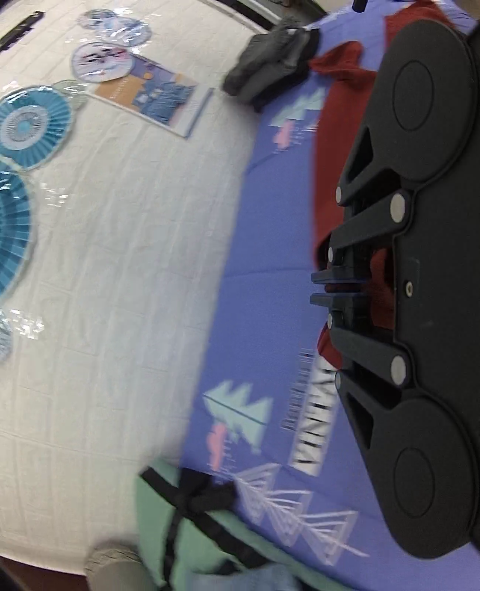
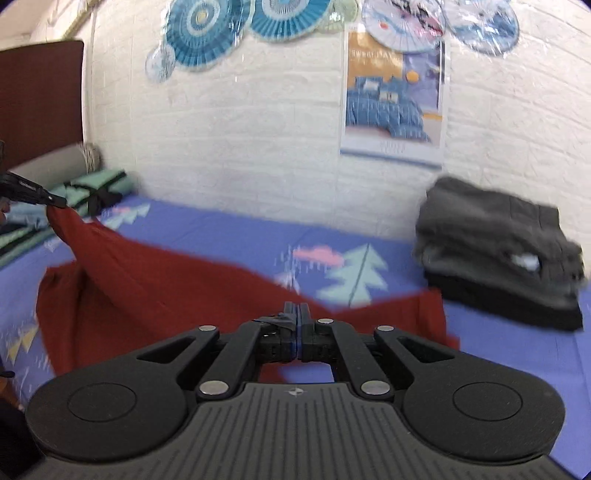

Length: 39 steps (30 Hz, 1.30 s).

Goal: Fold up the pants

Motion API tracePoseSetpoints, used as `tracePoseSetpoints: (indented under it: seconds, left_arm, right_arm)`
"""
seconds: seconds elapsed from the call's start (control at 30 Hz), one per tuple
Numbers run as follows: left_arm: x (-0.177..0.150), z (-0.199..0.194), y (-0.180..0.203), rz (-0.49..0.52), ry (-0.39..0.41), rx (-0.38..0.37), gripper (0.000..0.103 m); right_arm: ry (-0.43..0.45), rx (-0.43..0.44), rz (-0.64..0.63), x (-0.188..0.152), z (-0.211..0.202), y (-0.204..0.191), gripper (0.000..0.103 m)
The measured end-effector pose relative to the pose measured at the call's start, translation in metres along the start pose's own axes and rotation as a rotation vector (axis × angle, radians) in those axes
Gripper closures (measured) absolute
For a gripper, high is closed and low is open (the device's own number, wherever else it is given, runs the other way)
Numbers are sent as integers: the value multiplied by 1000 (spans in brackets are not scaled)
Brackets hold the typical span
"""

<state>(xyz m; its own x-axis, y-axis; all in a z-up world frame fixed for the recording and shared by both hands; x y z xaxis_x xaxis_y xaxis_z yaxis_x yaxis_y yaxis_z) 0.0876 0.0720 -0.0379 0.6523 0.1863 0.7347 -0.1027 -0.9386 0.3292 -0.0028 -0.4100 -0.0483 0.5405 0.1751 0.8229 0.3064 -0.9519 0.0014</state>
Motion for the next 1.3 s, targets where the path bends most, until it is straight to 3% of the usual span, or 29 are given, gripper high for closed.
tracePoseSetpoints:
  seconds: [0.13,0.2,0.23,0.27,0.37,0.4,0.43,0.47,0.5,0.63,0.77,0.93,0.97,1.0,1.03,1.13,1.3]
  left_arm:
    - [-59,15,-14,-22,-121,73,101]
    - [-70,16,-21,-99,-123,73,79]
    - [-71,16,-22,-132,-122,60,52]
    - [-72,13,-22,-159,-120,49,36]
    - [-71,1,-24,-177,-98,63,21]
    - [-72,-4,-26,-187,-87,71,15]
    - [-72,-8,-29,-208,-76,78,2]
    - [-73,-12,-30,-232,-66,79,0]
    - [-74,-16,-30,-253,-57,72,0]
    - [-76,-14,-26,-279,-50,51,0]
    - [-85,5,-22,-246,-119,65,0]
    - [-88,12,-24,-278,-115,60,0]
    - [-87,12,-25,-273,-114,64,28]
    - [-87,12,-25,-262,-115,66,56]
    - [-88,14,-25,-259,-124,52,103]
    - [-81,14,-26,-265,-105,46,103]
    - [-39,-4,-31,-270,-16,-24,103]
  right_arm:
    - [-105,8,103,-37,20,-11,103]
    - [-120,-12,110,-39,34,-18,96]
    - [-115,-22,117,-35,40,-20,81]
    - [-106,-30,127,-31,46,-21,76]
    - [-70,-20,179,-20,56,-30,62]
    - [-59,-18,199,-17,60,-31,52]
    - [-51,-23,231,-14,66,-31,31]
    - [-51,-23,259,-13,72,-32,19]
    - [-55,-22,282,-13,78,-34,4]
    - [-80,-39,393,-15,98,-32,3]
    - [-70,-68,538,-15,108,-25,2]
    - [-92,-81,582,-15,121,-28,2]
    - [-94,-92,576,-14,123,-28,3]
    - [-101,-109,568,-14,126,-27,26]
    - [-114,-125,562,-15,129,-25,96]
    - [-76,-143,576,-6,121,-17,102]
    - [84,-179,508,30,49,-17,102]
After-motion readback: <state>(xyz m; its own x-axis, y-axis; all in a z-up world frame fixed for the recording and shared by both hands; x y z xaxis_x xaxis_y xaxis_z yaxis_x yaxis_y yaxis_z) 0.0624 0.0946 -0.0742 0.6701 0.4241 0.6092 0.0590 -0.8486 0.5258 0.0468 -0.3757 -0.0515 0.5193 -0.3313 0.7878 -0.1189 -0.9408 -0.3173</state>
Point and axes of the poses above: each gripper's, at about its wrist camera, not at the fingertips, and z roughly the way its jaws point, y to its right, x to its top, the point moved 9 cm from there along z, roughly the way its jaws point, and after that the axes turned 5 degrees about -z, right-handed, at the moved point
